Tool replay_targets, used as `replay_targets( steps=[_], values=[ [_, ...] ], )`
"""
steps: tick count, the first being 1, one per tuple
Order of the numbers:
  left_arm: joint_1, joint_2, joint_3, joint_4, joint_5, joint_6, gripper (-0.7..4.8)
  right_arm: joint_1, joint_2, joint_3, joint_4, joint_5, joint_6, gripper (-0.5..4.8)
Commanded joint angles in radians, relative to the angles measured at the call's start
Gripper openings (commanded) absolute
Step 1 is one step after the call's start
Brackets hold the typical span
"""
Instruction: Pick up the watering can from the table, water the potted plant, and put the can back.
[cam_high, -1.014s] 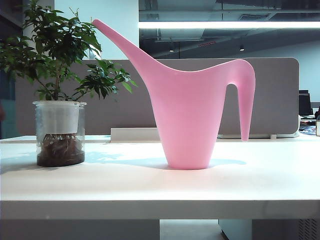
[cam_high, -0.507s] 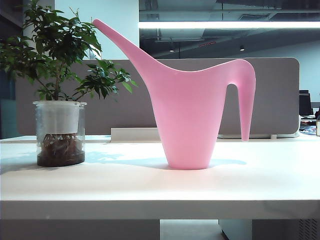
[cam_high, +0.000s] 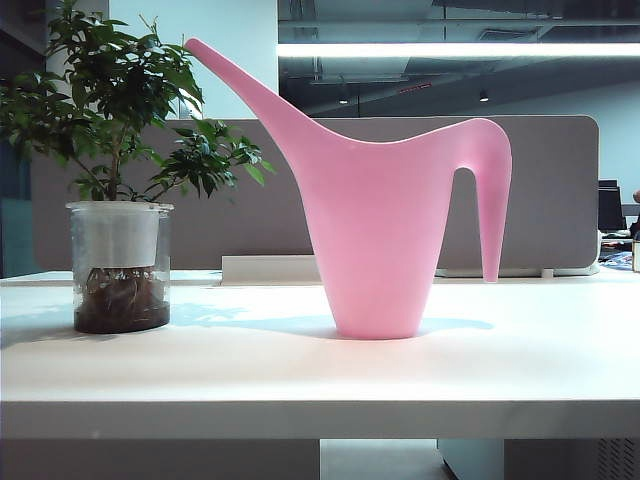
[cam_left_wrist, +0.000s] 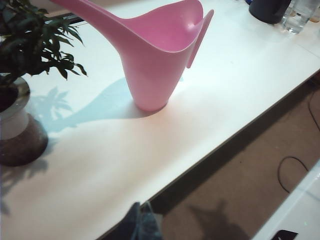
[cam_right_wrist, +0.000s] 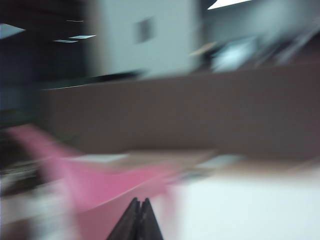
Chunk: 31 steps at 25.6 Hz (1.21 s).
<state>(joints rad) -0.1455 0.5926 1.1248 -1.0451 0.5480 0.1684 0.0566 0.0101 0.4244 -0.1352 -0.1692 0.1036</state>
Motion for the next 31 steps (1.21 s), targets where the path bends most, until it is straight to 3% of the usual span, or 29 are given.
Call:
replay_targets(
  steps=[1,3,6,8,11,14,16,23,25,29,31],
  values=[
    [-0.001,0.0,0.003,0.006,-0.032,0.008,0.03,-0.002,0.094,0.199,-0.063,0.187,-0.38,0.28],
    [-0.001,0.0,0.003,0.008,-0.032,0.008,0.03,0.0,0.219,0.304,-0.043,0.184,-0.485,0.52],
    [-0.001,0.0,0.003,0.009,-0.036,0.008,0.03,0.0,0.38,0.374,-0.004,0.178,-0.507,0.64],
    [-0.001,0.0,0.003,0.009,-0.035,0.013,0.03,0.0,0.549,0.388,0.082,0.188,-0.497,1.15],
    [-0.001,0.0,0.003,0.009,-0.035,0.015,0.03,0.001,0.744,0.37,0.233,0.189,-0.38,1.27],
    [-0.001,0.0,0.003,0.007,-0.035,0.015,0.03,0.001,0.854,0.29,0.466,0.189,-0.272,1.27],
    [-0.001,0.0,0.003,0.006,-0.035,0.015,0.03,0.004,0.959,0.146,0.732,0.17,-0.186,1.45],
    [-0.001,0.0,0.003,0.006,-0.035,0.015,0.03,0.113,1.123,-0.099,1.048,0.175,-0.163,1.71],
    [-0.001,0.0,0.003,0.006,-0.035,0.015,0.03,0.163,1.221,-0.129,1.131,0.177,-0.163,2.72],
    [-0.001,0.0,0.003,0.006,-0.035,0.015,0.03,0.188,1.347,-0.127,1.234,0.174,-0.163,2.85],
    [-0.001,0.0,0.003,0.005,-0.034,0.014,0.03,0.189,1.448,-0.124,1.344,0.173,-0.163,3.29]
  ],
)
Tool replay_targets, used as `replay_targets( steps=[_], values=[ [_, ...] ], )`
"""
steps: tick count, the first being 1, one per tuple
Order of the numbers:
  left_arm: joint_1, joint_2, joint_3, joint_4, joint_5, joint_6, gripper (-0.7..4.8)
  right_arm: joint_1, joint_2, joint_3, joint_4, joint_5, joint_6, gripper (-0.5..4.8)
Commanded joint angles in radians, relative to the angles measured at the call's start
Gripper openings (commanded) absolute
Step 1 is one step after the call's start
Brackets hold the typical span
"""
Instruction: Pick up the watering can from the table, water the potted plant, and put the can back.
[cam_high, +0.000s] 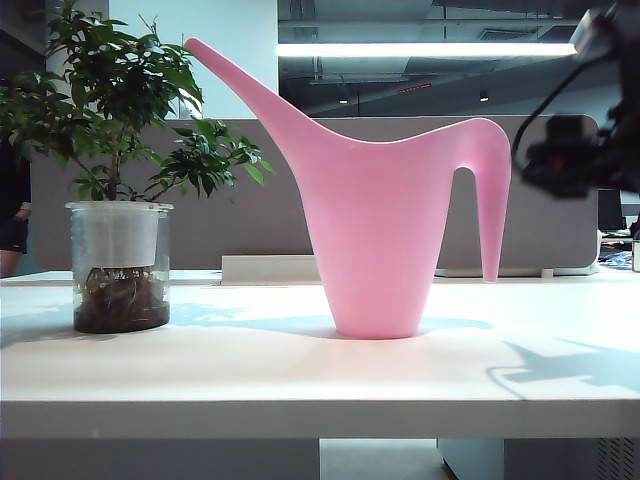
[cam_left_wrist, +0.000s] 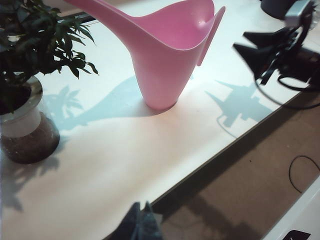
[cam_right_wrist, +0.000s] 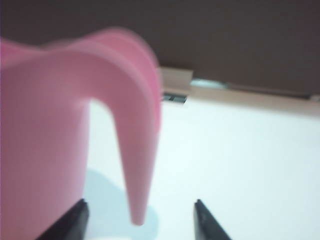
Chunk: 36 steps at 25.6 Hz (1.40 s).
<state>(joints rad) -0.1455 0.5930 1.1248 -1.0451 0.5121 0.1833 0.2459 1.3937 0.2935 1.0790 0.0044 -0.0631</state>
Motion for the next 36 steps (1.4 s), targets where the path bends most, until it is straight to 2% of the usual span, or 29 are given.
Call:
replay_targets(
  steps=[1,6,15,17,20,21,23,27,29,36],
  values=[
    [-0.001,0.0,0.003,0.006,0.005,0.0,0.03,0.0,0.134,0.018,0.185,-0.01,0.004,3.42],
    [-0.001,-0.001,0.003,0.005,0.004,0.0,0.03,0.003,0.287,0.089,0.244,-0.033,0.011,3.41],
    [-0.001,-0.001,0.003,0.006,0.004,0.0,0.03,0.003,0.411,0.288,0.201,-0.033,0.012,3.32],
    [-0.001,-0.001,0.003,0.006,0.004,0.0,0.03,0.003,0.447,0.345,0.178,-0.034,0.012,2.78],
    [-0.001,-0.001,0.003,0.006,0.004,0.0,0.03,0.003,0.458,0.367,0.175,-0.038,0.012,1.46],
    [-0.001,-0.001,0.003,0.005,0.004,0.0,0.03,0.003,0.457,0.368,0.177,-0.037,0.011,0.77],
    [-0.001,-0.001,0.003,0.005,0.004,0.0,0.03,0.003,0.454,0.369,0.197,-0.037,0.011,-0.03],
    [-0.001,-0.001,0.003,0.005,0.004,0.0,0.03,0.003,0.426,0.372,0.225,-0.031,0.003,-0.01],
    [-0.001,-0.001,0.003,0.005,0.004,0.0,0.03,0.003,0.363,0.379,0.211,-0.021,-0.046,-0.02],
    [-0.001,-0.001,0.003,0.006,-0.003,0.002,0.03,0.003,0.147,0.546,-0.118,0.001,-0.182,-0.01]
  ],
)
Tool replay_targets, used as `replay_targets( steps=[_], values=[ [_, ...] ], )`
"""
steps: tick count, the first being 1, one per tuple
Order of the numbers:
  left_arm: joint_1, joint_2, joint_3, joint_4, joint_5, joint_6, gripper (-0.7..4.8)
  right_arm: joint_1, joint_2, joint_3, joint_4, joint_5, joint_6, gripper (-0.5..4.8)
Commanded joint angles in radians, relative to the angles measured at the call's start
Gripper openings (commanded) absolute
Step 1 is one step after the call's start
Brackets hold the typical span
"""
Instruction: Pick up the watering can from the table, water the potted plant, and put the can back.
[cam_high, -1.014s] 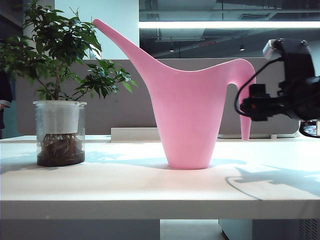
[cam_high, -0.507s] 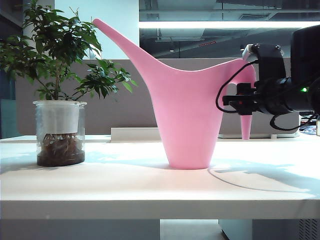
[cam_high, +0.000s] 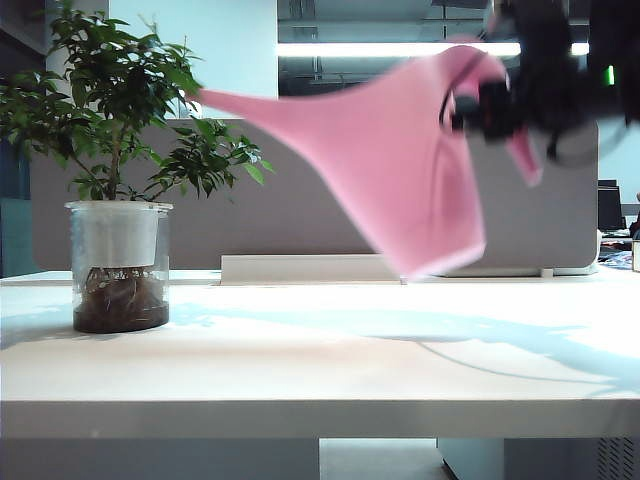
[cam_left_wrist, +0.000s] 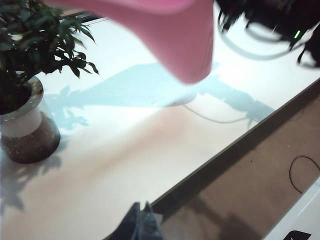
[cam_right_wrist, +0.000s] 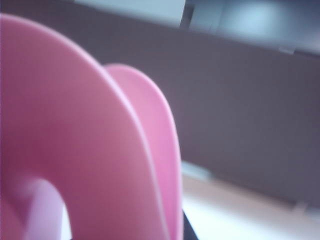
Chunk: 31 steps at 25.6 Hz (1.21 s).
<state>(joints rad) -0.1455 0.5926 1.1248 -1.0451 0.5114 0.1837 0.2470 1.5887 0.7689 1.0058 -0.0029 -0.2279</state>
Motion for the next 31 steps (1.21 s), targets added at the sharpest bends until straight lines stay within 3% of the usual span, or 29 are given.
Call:
replay_targets(
  steps=[1,9,14,17,24,31],
  values=[
    [-0.001,0.0,0.003,0.006,-0.003,0.002,0.03,0.002,-0.074,0.13,-0.124,0.008,-0.042,-0.01],
    [-0.001,0.0,0.003,0.006,-0.003,0.004,0.03,0.04,-0.119,0.306,-0.36,0.001,-0.261,-0.01],
    [-0.001,0.0,0.003,0.006,-0.003,0.004,0.03,0.054,-0.135,0.306,-0.4,-0.005,-0.33,-0.01],
    [-0.001,0.0,0.003,0.006,-0.003,0.004,0.03,0.064,-0.146,0.306,-0.438,-0.067,-0.331,-0.01],
    [-0.001,0.0,0.003,0.006,-0.002,0.004,0.03,0.111,-0.154,0.307,-0.482,-0.074,-0.515,-0.01],
    [-0.001,0.0,0.003,0.006,-0.002,0.004,0.03,0.126,-0.154,0.307,-0.455,-0.07,-0.615,-0.01]
  ],
)
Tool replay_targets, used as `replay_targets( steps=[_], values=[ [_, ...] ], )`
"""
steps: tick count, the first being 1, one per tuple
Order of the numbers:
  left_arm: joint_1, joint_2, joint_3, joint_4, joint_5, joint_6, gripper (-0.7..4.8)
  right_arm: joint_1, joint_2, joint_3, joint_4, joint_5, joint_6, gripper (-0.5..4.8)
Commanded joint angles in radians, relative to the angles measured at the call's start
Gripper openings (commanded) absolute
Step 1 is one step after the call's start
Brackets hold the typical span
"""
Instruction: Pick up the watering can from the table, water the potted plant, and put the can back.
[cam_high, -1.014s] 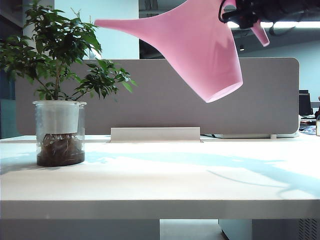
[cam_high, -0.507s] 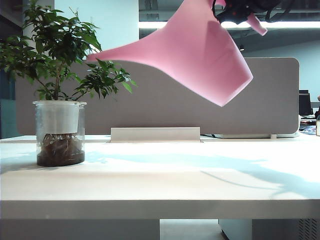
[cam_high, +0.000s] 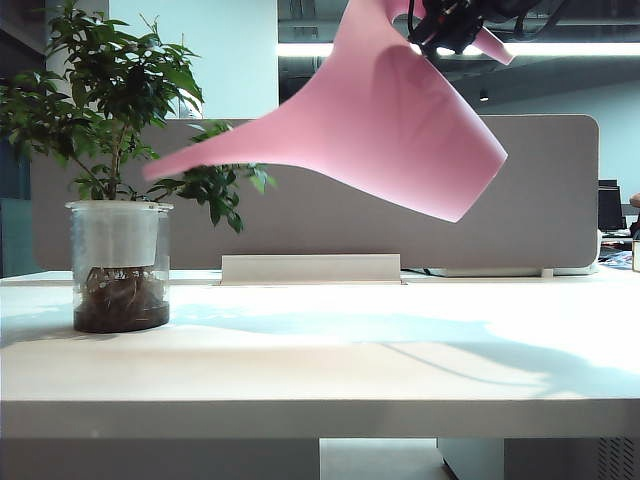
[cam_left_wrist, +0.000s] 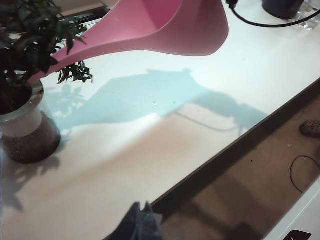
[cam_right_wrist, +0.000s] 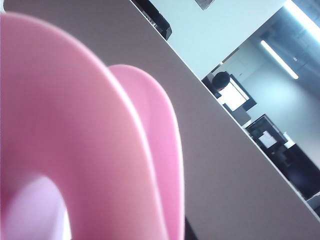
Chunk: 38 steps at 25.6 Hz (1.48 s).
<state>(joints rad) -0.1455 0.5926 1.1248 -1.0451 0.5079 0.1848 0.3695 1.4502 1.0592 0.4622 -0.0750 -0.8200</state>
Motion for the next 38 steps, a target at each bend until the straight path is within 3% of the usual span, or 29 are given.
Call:
replay_targets(
  steps=[1,11,31,38],
  values=[
    [-0.001,0.0,0.003,0.006,0.001,0.002,0.03,0.003,-0.015,0.018,0.098,0.002,-0.023,-0.01],
    [-0.001,0.0,0.003,0.005,0.001,0.002,0.03,0.004,-0.013,0.119,0.08,0.006,-0.05,-0.01],
    [-0.001,0.0,0.003,-0.001,0.002,0.002,0.03,0.019,-0.005,0.156,0.038,-0.013,-0.132,-0.01],
    [-0.001,-0.001,0.003,-0.021,0.001,0.003,0.03,0.053,0.031,0.204,0.029,-0.007,-0.218,-0.01]
  ],
)
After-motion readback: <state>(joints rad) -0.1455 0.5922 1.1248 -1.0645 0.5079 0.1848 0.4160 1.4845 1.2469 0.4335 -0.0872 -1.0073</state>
